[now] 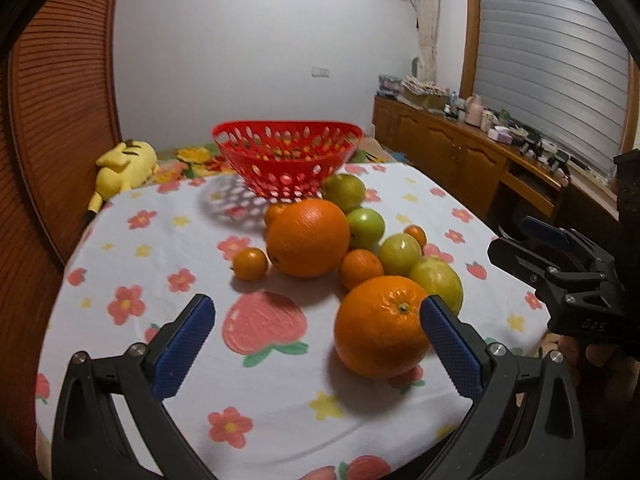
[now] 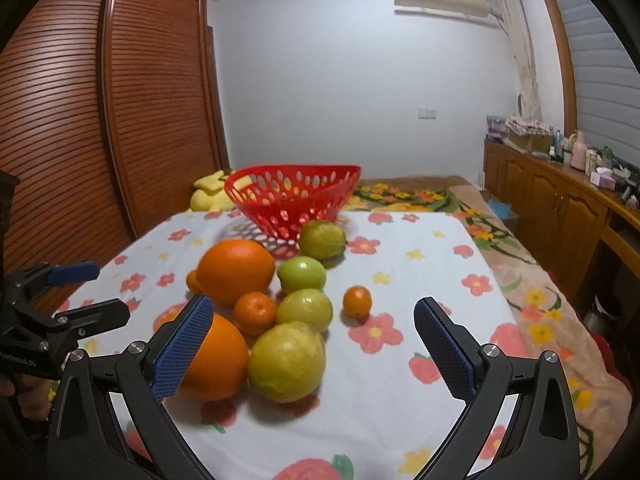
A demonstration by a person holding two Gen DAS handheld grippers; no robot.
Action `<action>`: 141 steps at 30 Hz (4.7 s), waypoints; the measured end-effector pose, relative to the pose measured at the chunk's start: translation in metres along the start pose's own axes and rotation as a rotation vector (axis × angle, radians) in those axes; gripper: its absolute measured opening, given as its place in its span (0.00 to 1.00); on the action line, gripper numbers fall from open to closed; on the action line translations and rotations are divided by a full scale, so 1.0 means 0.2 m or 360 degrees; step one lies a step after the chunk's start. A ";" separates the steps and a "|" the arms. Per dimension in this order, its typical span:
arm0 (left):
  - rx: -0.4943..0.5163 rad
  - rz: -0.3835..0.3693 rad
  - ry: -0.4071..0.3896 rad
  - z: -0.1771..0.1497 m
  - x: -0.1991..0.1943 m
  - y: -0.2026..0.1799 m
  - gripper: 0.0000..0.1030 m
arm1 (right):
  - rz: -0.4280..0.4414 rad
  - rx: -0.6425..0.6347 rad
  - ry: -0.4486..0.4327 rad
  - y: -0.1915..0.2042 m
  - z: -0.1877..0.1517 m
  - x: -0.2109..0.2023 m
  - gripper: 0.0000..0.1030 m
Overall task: Organize fruits
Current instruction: 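Reach left gripper to the large orange while right gripper moves toward the yellow-green pomelo, then close left gripper on the large orange while right gripper grasps the yellow-green pomelo, then lift and carry the orange and pomelo over the red basket with both grippers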
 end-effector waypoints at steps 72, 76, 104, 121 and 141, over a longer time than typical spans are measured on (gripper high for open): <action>-0.0078 -0.0322 0.0104 0.03 0.18 0.15 0.77 | 0.0227 -0.0035 0.0521 0.02 -0.19 0.39 0.65; -0.0087 -0.0311 0.0087 0.04 0.17 0.17 0.77 | 0.0230 -0.0046 0.0506 0.03 -0.19 0.37 0.65; -0.0049 -0.0259 -0.0092 0.29 0.05 0.25 0.77 | 0.0310 -0.0151 0.0314 0.05 0.15 0.26 0.65; -0.0013 -0.0250 -0.0065 0.49 0.26 0.33 0.77 | 0.0331 -0.0239 0.0284 0.08 0.37 0.40 0.65; 0.0030 -0.0228 0.0082 0.80 0.72 0.43 0.77 | 0.0353 -0.0274 0.0325 0.00 0.69 0.78 0.65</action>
Point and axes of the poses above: each gripper's, at about its wrist camera, not at the fingertips, and x roughly the way its jaws point, y to its left, z to its top, the point moved 1 cm from there along x, roughly the way its jaws point, and after that the axes turned 7 degrees about x, right-handed, at the moved point
